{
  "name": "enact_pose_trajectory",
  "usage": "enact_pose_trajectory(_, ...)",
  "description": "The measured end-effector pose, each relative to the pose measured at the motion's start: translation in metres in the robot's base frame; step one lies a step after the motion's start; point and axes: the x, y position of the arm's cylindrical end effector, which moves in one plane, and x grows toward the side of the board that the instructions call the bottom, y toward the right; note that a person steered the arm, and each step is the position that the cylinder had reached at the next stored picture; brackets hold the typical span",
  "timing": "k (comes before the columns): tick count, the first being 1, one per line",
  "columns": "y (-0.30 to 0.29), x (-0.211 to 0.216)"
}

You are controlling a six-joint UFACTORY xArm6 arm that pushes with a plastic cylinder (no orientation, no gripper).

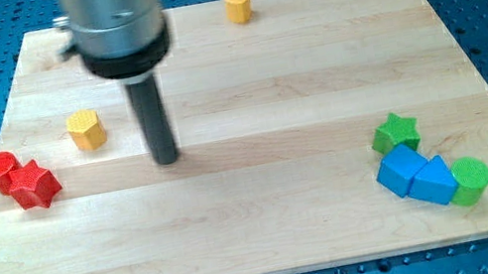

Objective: Move the hexagon below above the red star

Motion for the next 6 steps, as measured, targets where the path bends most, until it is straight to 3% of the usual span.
enact_pose_trajectory(1,-0.038,-0.021)
enact_pose_trajectory(2,-0.039,-0.064)
enact_pose_trajectory(3,-0.032,-0.070)
enact_pose_trajectory(4,-0.069,-0.042)
enact_pose_trajectory(5,-0.135,-0.044)
enact_pose_trajectory(6,-0.133,-0.071)
